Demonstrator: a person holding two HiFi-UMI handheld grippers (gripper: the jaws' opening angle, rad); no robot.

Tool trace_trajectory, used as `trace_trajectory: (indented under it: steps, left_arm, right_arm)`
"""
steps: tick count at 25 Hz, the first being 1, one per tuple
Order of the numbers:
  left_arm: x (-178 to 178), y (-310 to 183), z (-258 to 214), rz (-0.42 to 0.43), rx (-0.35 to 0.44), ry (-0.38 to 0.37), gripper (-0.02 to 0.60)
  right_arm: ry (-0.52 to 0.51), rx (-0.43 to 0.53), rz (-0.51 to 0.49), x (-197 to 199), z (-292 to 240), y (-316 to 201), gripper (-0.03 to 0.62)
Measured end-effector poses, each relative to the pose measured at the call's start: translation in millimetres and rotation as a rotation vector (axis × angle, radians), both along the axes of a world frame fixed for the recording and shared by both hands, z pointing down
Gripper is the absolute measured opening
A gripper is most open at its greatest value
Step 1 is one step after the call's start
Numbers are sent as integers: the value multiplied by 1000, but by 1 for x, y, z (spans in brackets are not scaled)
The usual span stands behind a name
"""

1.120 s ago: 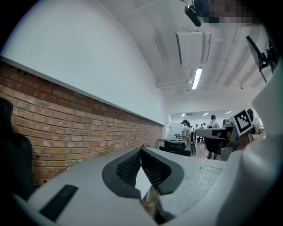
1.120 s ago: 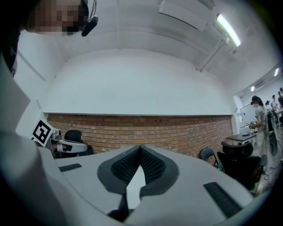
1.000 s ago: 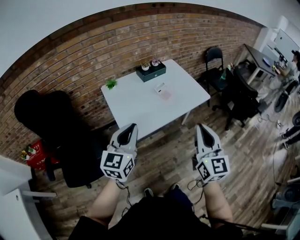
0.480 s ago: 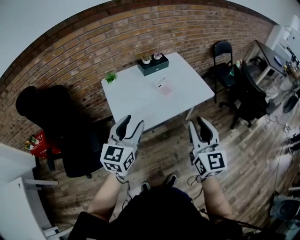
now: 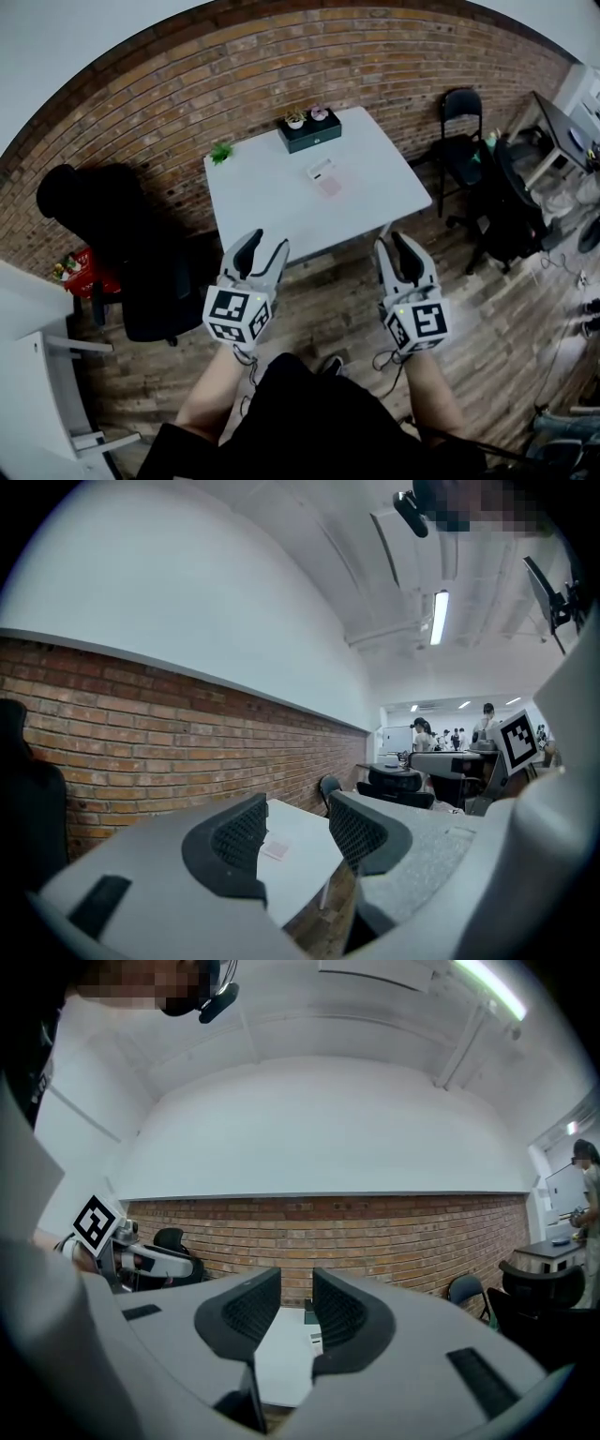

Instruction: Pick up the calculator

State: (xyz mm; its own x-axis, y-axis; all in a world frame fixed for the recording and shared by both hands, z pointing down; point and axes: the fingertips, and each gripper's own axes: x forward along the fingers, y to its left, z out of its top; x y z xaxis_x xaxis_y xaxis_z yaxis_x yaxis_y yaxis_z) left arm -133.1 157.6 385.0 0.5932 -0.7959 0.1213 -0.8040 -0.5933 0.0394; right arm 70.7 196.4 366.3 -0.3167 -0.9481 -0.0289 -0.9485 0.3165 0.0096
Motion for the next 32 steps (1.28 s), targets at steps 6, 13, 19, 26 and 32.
trace_trajectory:
  steps: [6, 13, 19, 26, 32]
  left_arm:
    - [15, -21, 17, -5, -45, -9, 204]
    - [24, -89, 45, 4, -99, 19, 190]
    - [31, -180, 70, 50, -142, 31, 189]
    - [27, -281, 100, 93, -214, 26, 189]
    - [31, -331, 139, 145, -305, 11, 188]
  right_arm:
    - [-36, -40, -26, 17, 17, -29, 91]
    - [-17, -67, -14, 29, 34, -87, 115]
    - [11, -100, 20, 39, 41, -167, 117]
    - [4, -139, 59, 36, 46, -268, 118]
    - [6, -189, 98, 43, 61, -322, 115]
